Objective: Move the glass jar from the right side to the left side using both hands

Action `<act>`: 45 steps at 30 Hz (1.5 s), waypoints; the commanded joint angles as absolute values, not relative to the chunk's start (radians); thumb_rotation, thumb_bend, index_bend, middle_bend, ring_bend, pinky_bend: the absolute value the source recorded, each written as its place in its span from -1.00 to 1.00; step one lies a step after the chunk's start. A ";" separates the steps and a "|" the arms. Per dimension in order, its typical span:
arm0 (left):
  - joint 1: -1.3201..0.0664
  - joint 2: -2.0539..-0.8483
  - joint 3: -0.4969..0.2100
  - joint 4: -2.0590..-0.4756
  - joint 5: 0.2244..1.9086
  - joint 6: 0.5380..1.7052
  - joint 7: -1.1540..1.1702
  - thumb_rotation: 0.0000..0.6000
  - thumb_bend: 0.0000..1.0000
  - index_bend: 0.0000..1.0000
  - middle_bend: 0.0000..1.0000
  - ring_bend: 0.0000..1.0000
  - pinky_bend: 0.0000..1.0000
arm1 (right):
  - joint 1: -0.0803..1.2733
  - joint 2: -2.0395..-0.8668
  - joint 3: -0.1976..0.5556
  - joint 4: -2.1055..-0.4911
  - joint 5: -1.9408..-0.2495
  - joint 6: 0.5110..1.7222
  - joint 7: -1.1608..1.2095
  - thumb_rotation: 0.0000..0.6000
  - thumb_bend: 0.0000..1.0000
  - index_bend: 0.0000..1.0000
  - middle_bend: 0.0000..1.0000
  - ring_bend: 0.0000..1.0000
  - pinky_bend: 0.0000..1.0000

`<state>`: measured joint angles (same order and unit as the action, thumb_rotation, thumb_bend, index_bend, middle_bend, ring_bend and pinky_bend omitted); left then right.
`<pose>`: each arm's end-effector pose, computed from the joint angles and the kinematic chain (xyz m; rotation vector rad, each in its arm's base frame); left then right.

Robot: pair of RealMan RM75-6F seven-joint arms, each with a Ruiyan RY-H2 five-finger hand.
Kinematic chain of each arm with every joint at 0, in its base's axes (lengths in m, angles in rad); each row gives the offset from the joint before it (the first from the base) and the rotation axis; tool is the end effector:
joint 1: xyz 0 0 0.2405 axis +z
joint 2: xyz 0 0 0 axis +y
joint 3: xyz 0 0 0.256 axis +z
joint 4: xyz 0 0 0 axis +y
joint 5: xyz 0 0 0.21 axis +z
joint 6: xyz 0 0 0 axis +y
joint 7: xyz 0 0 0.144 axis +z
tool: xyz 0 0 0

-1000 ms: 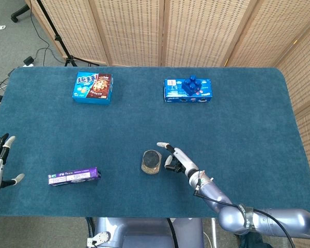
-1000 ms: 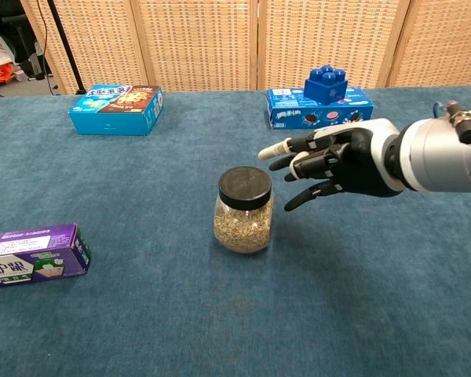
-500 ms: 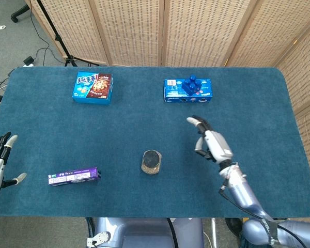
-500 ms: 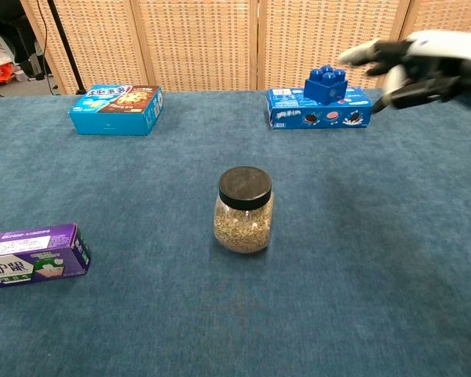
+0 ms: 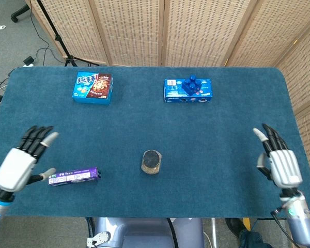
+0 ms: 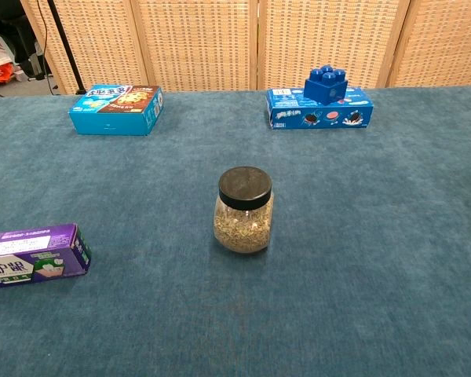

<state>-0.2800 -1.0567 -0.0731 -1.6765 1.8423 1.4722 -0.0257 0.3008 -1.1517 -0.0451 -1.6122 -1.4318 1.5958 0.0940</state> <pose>-0.2184 0.2227 0.1547 -1.7775 -0.6049 -1.2345 -0.2767 -0.2252 0.1545 1.3999 -0.8796 1.1319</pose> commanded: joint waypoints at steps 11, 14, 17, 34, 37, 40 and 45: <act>-0.583 -1.019 -0.142 -1.935 1.864 1.045 0.185 1.00 1.00 -0.66 -1.00 -1.00 -1.00 | 0.213 -1.194 0.023 -1.512 -1.384 1.636 0.068 1.00 0.96 -0.79 -1.00 -1.00 -0.92; -0.644 -1.066 -0.168 -1.947 1.821 0.951 0.264 1.00 1.00 -0.56 -1.00 -1.00 -1.00 | 0.209 -1.219 0.040 -1.457 -1.375 1.618 0.087 1.00 0.85 -0.79 -1.00 -1.00 -1.00; -0.716 -1.149 -0.191 -1.921 1.779 0.858 0.353 1.00 1.00 -0.51 -1.00 -1.00 -1.00 | 0.208 -1.238 0.055 -1.406 -1.393 1.619 0.094 1.00 0.33 -0.82 -1.00 -1.00 -1.00; -1.019 -1.543 -0.242 -1.648 1.580 0.594 0.550 1.00 1.00 -0.30 -0.81 -0.93 -1.00 | 0.178 -1.197 0.078 -1.433 -1.420 1.560 0.138 1.00 -1.00 -0.99 -1.00 -1.00 -1.00; -1.043 -1.569 -0.229 -1.615 1.557 0.582 0.560 1.00 1.00 -0.26 -0.78 -0.90 -0.99 | 0.175 -1.193 0.088 -1.436 -1.416 1.551 0.146 1.00 -1.00 -0.99 -1.00 -1.00 -1.00; -1.057 -1.579 -0.215 -1.593 1.546 0.574 0.570 1.00 1.00 -0.17 -0.72 -0.86 -0.94 | 0.173 -1.190 0.094 -1.438 -1.414 1.544 0.153 1.00 -1.00 -0.99 -1.00 -1.00 -1.00; -1.075 -1.597 -0.185 -1.555 1.523 0.566 0.582 1.00 1.00 -0.04 -0.63 -0.79 -0.83 | 0.168 -1.186 0.106 -1.440 -1.407 1.530 0.169 1.00 -1.00 -0.99 -1.00 -1.00 -1.00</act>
<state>-1.0717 -1.5940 -0.1888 -1.5591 1.5267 0.5670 0.5794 0.1691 -1.1865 0.1056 -1.4401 -1.4078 1.5307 0.1680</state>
